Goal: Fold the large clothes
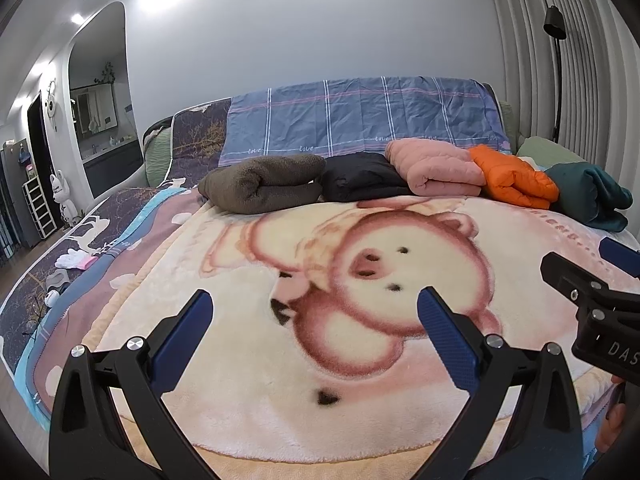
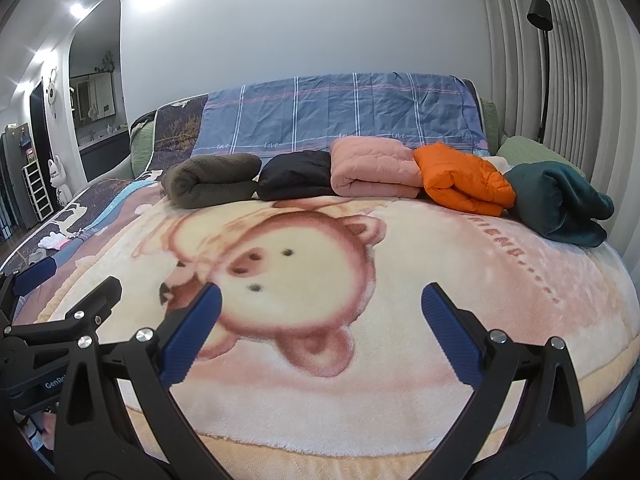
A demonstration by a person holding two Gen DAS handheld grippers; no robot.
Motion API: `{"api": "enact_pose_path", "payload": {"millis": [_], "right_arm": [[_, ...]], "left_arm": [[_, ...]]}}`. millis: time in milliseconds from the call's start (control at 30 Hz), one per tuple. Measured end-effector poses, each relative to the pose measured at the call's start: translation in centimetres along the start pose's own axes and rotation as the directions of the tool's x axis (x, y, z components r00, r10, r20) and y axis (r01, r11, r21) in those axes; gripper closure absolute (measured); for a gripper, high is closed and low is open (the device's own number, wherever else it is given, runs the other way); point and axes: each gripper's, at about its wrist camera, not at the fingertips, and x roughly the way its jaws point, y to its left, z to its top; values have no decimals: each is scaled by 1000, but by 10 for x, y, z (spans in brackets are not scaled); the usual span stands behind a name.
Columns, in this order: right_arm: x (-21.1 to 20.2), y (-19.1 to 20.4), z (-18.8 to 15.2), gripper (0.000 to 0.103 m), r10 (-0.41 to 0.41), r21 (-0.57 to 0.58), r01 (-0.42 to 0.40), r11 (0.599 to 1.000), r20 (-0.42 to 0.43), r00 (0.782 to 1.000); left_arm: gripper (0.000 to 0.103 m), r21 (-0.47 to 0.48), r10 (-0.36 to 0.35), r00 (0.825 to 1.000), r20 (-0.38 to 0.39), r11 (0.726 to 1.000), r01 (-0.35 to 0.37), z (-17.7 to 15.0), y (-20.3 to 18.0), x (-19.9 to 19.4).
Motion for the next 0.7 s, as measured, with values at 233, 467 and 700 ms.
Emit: {"api": "enact_pose_path", "payload": {"millis": [233, 467, 700], "right_arm": [[3, 0, -1, 2, 0, 1, 0, 1000, -11, 1000], [8, 0, -4, 2, -1, 3, 2, 1000, -27, 1000], [10, 0, -6, 2, -1, 3, 1, 1000, -33, 999]], "left_arm": [[1, 0, 0, 1000, -1, 1000, 0, 0, -1, 1], [1, 1, 0, 1000, -15, 1000, 0, -7, -1, 8], [1, 3, 2, 1000, -24, 1000, -2, -9, 1, 10]]}}
